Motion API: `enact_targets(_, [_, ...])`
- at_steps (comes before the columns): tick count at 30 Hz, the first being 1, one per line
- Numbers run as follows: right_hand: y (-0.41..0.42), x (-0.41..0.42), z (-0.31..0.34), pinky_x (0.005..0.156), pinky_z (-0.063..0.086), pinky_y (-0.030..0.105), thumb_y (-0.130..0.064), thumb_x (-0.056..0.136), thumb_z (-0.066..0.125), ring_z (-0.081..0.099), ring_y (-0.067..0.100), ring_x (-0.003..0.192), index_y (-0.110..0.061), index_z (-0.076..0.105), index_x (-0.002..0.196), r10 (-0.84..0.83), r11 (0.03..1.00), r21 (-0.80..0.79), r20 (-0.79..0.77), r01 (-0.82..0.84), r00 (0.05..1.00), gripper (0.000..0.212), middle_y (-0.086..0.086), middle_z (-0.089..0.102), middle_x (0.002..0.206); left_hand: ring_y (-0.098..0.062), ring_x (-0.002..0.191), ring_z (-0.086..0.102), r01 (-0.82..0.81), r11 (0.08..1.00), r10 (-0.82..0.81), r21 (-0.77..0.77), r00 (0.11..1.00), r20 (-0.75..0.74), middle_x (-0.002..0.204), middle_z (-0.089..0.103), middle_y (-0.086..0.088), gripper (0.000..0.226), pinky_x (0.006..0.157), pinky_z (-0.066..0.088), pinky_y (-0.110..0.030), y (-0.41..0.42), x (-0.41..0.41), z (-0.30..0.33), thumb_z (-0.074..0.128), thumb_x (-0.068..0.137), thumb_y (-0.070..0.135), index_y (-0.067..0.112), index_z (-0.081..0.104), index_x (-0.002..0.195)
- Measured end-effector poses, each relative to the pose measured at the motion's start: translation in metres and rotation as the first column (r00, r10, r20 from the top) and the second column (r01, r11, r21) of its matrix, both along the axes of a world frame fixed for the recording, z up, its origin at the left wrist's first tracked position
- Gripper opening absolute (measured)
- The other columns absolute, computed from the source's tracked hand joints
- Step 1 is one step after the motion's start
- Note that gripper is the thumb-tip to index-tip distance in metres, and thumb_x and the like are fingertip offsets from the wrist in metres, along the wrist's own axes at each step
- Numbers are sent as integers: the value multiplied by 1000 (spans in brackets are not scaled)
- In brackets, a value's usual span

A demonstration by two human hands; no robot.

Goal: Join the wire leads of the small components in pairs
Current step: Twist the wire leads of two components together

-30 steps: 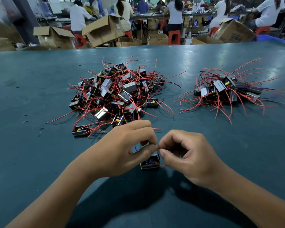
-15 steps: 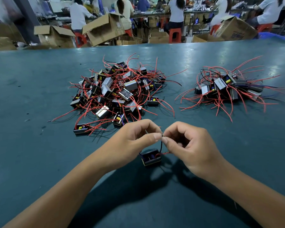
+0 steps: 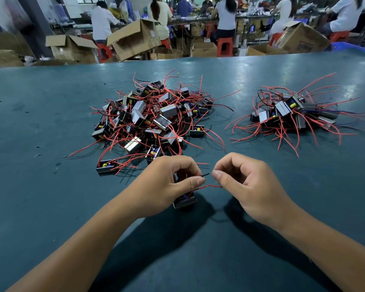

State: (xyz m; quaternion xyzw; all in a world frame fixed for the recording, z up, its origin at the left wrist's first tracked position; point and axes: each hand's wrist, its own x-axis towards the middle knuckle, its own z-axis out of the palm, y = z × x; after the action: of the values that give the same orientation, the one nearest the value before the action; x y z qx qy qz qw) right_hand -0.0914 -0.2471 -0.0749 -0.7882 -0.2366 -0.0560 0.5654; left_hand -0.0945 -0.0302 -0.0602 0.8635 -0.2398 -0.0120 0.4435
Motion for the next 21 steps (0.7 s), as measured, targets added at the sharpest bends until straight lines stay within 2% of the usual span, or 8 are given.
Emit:
enact_targets(3, [1, 0, -1, 59, 45, 25, -23, 88, 67, 53, 7, 60, -24, 64, 78, -8, 1000, -9, 2, 8, 1000, 11, -5, 62, 66, -2, 65, 57, -8, 999, 6, 42, 999, 51, 74, 66, 13, 11, 61, 44, -19, 2, 0, 2, 71, 92, 33, 25, 68, 84])
enact_targets(6, [1, 1, -2, 62, 47, 20, -30, 87, 63, 57, 5, 64, -26, 66, 83, -9, 1000, -10, -28, 9, 1000, 6, -10, 64, 69, -6, 66, 59, -43, 999, 40, 31, 995, 95, 76, 66, 13, 9, 62, 45, -22, 1, 0, 1, 72, 90, 31, 25, 69, 85])
enact_targets(7, [-1, 2, -2, 65, 49, 21, -30, 87, 62, 60, 5, 67, -27, 66, 86, -11, 1000, -5, -37, 11, 999, 4, -10, 67, 73, -6, 64, 57, -57, 998, 56, 12, 994, 98, 76, 66, 12, 8, 61, 46, -24, 0, 1, 1, 73, 90, 31, 26, 69, 87])
enact_targets(10, [-6, 3, 2, 76, 56, 42, -30, 89, 60, 68, 12, 84, -29, 64, 93, -30, 999, -26, 0, 30, 1000, 5, -8, 71, 87, -30, 65, 57, -45, 995, 49, -91, 998, 43, 77, 67, 2, 13, 60, 50, -41, 2, 0, 4, 76, 88, 34, 26, 67, 93])
enact_targets(12, [-9, 2, 5, 77, 54, 46, -30, 90, 59, 68, 15, 89, -27, 64, 93, -16, 998, -60, 46, 19, 999, 6, -7, 71, 91, -37, 68, 56, 11, 993, -8, -115, 1000, 25, 79, 67, -2, 15, 60, 49, -46, 5, -2, 7, 76, 86, 36, 25, 68, 93])
enact_targets(16, [-10, 0, 6, 68, 53, 36, -31, 88, 63, 65, 11, 93, -31, 65, 91, 44, 986, -163, 90, -29, 995, 4, -17, 70, 102, -27, 65, 51, 36, 998, -34, -53, 999, 43, 78, 63, 3, 16, 59, 43, -38, 5, -5, 10, 80, 82, 34, 24, 72, 92])
enact_targets(19, [-10, -1, 7, 82, 49, 25, -25, 87, 67, 63, 11, 103, -28, 64, 87, 121, 976, -197, 152, -90, 981, 4, -18, 67, 108, -9, 65, 48, 64, 998, -66, 26, 995, 69, 80, 59, 6, 13, 61, 42, -32, 4, -5, 10, 80, 83, 30, 21, 73, 91])
enact_targets(21, [-11, -1, 8, 87, 46, 23, -24, 87, 66, 62, 12, 107, -29, 62, 88, 148, 973, -203, 162, -114, 976, 6, -17, 66, 110, -6, 67, 48, 59, 998, -61, 39, 996, 64, 81, 60, 10, 15, 61, 42, -27, 5, -5, 10, 79, 84, 30, 22, 72, 94])
